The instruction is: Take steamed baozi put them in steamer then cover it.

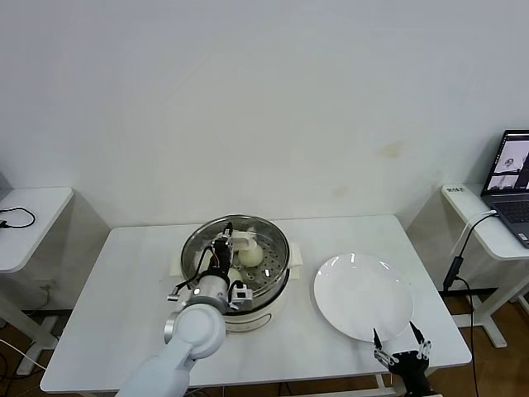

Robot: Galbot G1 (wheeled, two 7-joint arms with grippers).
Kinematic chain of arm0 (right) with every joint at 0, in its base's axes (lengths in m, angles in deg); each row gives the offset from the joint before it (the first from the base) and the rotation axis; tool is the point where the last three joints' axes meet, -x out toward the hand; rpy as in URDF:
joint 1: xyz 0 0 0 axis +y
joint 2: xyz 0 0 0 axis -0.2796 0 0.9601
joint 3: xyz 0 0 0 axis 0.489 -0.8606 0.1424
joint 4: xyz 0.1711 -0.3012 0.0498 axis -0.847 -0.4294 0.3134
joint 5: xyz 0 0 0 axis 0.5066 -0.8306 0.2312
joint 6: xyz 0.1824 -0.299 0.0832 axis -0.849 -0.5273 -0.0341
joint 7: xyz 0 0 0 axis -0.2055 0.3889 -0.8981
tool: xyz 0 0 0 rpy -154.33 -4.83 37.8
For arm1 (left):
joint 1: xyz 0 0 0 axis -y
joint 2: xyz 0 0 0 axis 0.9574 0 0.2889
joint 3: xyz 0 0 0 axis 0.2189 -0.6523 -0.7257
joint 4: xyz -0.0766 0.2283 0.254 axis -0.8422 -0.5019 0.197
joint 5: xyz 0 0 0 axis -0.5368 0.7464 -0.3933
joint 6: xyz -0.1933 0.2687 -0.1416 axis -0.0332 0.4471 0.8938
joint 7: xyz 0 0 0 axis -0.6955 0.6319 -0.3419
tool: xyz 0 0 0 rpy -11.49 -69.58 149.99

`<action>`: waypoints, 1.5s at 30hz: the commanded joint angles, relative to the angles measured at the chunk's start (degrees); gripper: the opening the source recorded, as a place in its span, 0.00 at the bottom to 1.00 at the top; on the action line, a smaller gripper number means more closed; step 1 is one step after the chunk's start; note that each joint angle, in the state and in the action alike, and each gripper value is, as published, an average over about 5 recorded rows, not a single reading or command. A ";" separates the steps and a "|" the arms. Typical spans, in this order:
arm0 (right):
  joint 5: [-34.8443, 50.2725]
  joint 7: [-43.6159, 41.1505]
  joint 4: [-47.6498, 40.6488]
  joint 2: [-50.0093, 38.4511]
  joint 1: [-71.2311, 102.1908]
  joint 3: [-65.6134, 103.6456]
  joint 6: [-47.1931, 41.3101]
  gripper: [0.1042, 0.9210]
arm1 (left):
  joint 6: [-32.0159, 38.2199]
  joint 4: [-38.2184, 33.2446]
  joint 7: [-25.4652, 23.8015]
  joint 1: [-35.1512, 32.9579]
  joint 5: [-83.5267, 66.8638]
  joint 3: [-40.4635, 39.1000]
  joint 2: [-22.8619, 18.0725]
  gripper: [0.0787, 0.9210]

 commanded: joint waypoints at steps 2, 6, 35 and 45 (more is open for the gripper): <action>-0.23 0.01 -0.17 0.00 0.05 -0.06 0.17 0.88 | -0.12 0.85 -0.52 0.28 1.27 -0.66 -1.08 0.08; -0.28 -0.01 -0.31 -0.02 0.08 -0.14 0.26 0.88 | 0.13 1.13 -0.19 0.10 1.55 -0.56 -1.51 0.08; -0.41 -0.12 -0.85 -0.48 0.66 -0.45 0.73 0.88 | 8.42 -17.68 9.28 -19.09 -5.21 8.23 3.97 0.66; -0.92 -0.06 -2.24 0.12 0.47 -0.64 1.25 0.88 | 20.47 -26.89 29.98 -38.35 -38.35 20.05 2.08 0.88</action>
